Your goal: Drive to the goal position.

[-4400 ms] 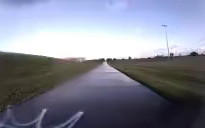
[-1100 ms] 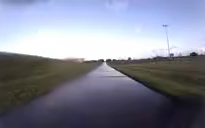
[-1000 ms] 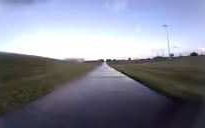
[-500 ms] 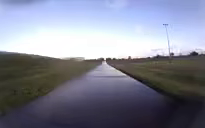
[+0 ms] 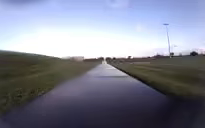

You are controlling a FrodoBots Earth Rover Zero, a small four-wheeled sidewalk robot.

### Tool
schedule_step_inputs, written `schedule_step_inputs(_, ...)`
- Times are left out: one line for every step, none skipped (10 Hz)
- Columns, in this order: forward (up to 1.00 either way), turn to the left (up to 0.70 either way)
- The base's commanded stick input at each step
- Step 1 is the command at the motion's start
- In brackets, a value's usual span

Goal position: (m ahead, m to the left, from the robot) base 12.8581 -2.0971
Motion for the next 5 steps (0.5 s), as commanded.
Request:
schedule_step_inputs(0.45,0.00)
schedule_step_inputs(0.45,0.00)
schedule_step_inputs(0.45,0.00)
schedule_step_inputs(0.45,0.00)
schedule_step_inputs(0.45,0.00)
